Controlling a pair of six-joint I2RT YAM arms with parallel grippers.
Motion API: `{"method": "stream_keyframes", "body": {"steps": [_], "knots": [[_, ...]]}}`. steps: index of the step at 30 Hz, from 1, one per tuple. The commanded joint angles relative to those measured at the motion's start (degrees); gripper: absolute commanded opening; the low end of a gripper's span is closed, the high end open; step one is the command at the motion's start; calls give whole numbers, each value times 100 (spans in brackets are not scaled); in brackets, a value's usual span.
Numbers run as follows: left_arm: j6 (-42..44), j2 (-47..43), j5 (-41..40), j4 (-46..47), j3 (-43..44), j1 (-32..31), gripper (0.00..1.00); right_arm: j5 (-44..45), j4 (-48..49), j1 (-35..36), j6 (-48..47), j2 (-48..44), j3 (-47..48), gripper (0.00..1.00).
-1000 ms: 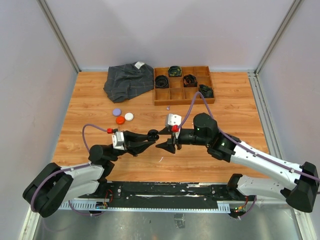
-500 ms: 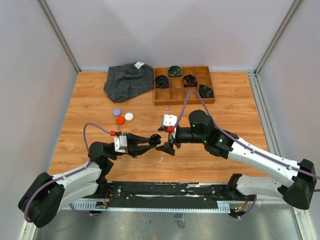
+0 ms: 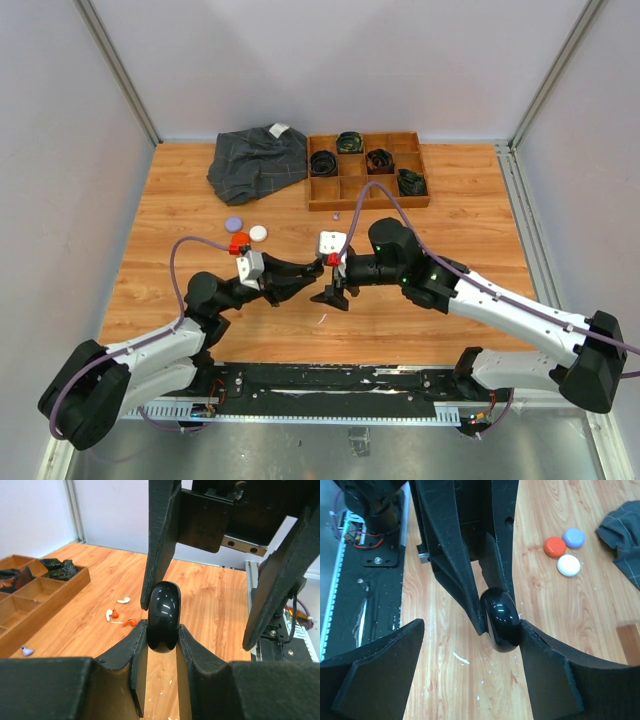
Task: Insert the wireless bluetooth earbuds into the charging case
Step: Close the charging case, then place the charging case at the center of the board.
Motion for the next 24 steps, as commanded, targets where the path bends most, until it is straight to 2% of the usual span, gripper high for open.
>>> {"method": "stream_keyframes", "body": {"steps": [1, 4, 7, 12, 15, 20, 24], "knots": [[-170, 177, -752, -804, 399, 16, 0, 175, -13, -15, -28, -69, -5, 76], [-548, 272, -827, -811, 383, 16, 0, 610, 46, -15, 70, -124, -84, 76], [-1026, 297, -1029, -1286, 500, 16, 0, 1374, 202, -11, 255, -243, -261, 77], [-1808, 336, -1407, -3159, 938, 15, 3, 2715, 788, -15, 798, -570, -913, 79], [-2245, 453, -1587, -4015, 1161, 15, 4, 3222, 1063, -15, 1065, -679, -1252, 80], [-2939, 974, -1407, -4331, 1306, -41, 6, 4311, 1336, -15, 1218, -755, -1725, 82], [-3148, 1661, -1669, -4650, 1575, -389, 8, 4773, 1567, -24, 1334, -960, -2033, 83]]}}
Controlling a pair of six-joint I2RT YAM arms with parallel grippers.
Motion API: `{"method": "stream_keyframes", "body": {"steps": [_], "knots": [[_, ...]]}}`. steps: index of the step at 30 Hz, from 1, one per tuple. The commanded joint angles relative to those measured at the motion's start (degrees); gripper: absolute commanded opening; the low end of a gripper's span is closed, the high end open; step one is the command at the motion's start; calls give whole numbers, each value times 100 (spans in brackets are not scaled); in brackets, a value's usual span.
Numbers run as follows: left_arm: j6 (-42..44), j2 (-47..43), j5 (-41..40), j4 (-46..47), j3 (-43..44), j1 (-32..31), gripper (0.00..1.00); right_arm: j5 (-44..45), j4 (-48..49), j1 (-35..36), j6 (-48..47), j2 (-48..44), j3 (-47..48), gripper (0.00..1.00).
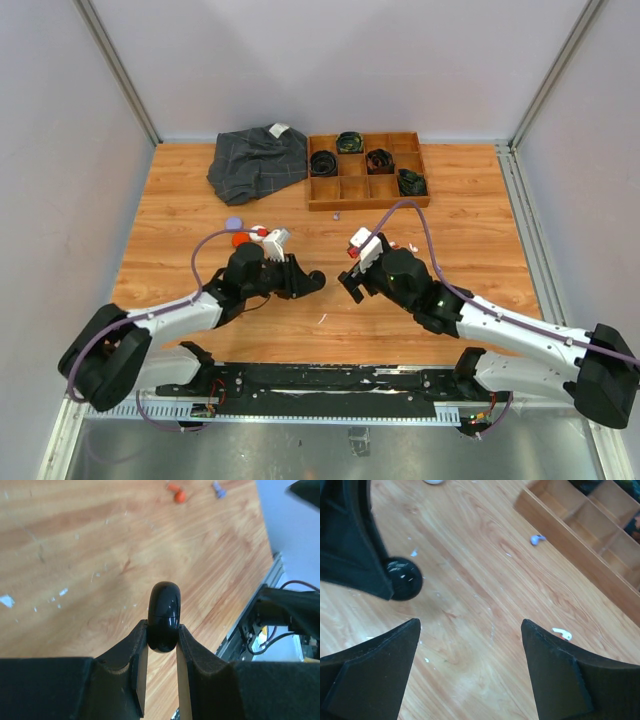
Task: Insert the wireless bluetooth earbuds into the charging case
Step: Place the charging case at the center of the board.
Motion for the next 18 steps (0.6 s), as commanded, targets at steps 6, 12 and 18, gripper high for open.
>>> {"method": "stream_keyframes", "body": {"steps": [6, 12, 18], "knots": [[-725, 1636, -501, -733, 855, -739, 15, 1215, 726, -30, 211, -472, -558, 84], [-578, 2281, -1006, -1662, 1567, -1055, 26, 1229, 783, -40, 203, -504, -624, 84], [-533, 2215, -1504, -2329, 1790, -1116, 41, 1220, 788, -40, 217, -510, -645, 84]]}}
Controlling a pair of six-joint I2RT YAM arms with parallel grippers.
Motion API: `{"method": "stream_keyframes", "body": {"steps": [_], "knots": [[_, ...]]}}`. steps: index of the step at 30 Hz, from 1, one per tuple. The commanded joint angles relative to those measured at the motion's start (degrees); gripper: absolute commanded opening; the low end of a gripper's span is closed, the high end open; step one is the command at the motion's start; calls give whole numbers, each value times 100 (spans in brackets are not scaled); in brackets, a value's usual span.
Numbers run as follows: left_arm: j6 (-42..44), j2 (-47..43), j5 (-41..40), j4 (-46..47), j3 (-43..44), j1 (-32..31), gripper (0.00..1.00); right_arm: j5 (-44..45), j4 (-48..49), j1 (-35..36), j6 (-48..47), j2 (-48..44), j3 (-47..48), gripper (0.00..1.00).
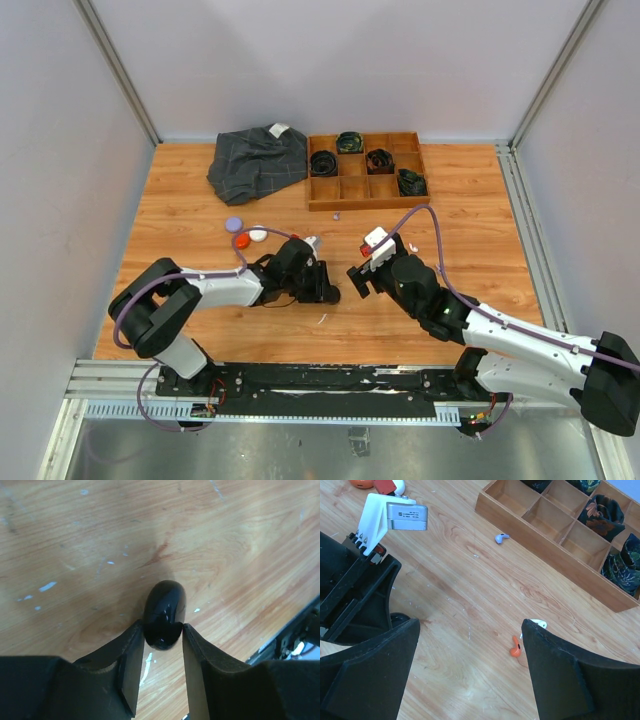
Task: Insert the wireless bluetooth earbuds into the charging case
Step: Place the charging case at the center of the board, then pick up the charging case at the center of the board.
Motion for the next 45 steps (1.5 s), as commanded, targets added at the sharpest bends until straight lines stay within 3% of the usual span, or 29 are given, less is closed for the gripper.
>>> {"method": "stream_keyframes", "body": {"steps": [1, 10, 17, 20, 22, 24, 34, 45], "knots": [[34, -153, -581, -702, 132, -45, 43, 144, 227, -40, 81, -82, -93, 84], [373, -640, -1425, -1613, 357, 25, 57, 141, 183, -40, 39, -118, -80, 85], [965, -1533, -2471, -2548, 485, 869, 66, 151, 184, -40, 28, -112, -83, 86], [1235, -1934, -3146, -2610, 474, 1236, 76, 140, 192, -40, 35, -93, -75, 87], [1277, -2093, -3552, -2605, 475, 1427, 91, 123, 192, -37, 37, -97, -79, 87], [1277, -2171, -3759, -2570, 495, 1634, 98, 124, 190, -42, 43, -108, -75, 87], [706, -1938, -4673, -2565, 828, 2214, 99, 98, 255, -47, 72, -170, -147, 89], [330, -1193, -4538, -2014, 1079, 2709, 99, 81, 321, -49, 65, -168, -183, 90]]}}
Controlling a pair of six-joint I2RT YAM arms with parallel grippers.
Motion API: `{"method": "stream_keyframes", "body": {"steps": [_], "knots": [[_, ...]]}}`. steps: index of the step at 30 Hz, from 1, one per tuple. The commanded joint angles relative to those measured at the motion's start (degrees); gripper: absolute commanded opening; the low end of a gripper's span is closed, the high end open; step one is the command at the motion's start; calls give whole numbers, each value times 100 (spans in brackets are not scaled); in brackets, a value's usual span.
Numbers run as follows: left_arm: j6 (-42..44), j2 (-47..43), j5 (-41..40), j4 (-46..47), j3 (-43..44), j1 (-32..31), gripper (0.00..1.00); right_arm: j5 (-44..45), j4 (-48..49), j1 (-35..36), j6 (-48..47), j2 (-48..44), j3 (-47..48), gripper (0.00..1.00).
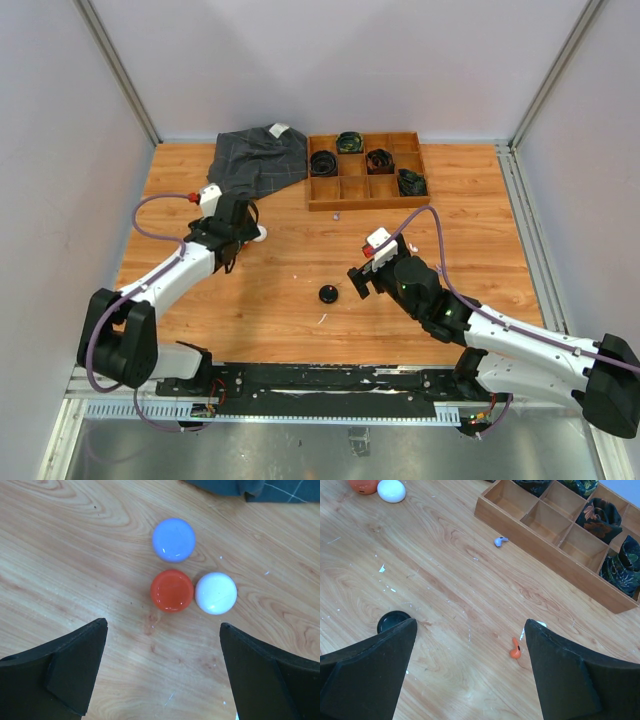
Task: Insert the wireless bluetooth earbuds into the charging case
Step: Pick up the charging case at the center of the board.
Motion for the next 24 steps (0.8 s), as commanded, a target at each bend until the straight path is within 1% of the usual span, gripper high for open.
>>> {"method": "stream_keyframes", "body": {"steps": [1, 5, 9, 14, 20, 21, 24], "knots": [[-265, 267, -75, 502, 128, 108, 99, 65, 211, -49, 76, -54, -103, 90], [-643, 768, -182, 551, 264, 123, 99, 64, 222, -46, 72, -56, -105, 91], [-1241, 1515, -92, -134, 787, 243, 99, 74, 224, -46, 64, -58, -109, 91], [-1345, 1723, -254, 141, 774, 252, 99, 109, 243, -49, 46, -78, -128, 91], [-1461, 2258, -303, -125, 1055, 268, 99, 143, 280, -49, 37, -78, -159, 92], [-1500, 2286, -297, -133, 1051, 268, 98, 140, 292, -49, 38, -85, -159, 92], [-1578, 2355, -344, -123, 991, 268, 90, 103, 326, -49, 44, -87, -176, 92]]}}
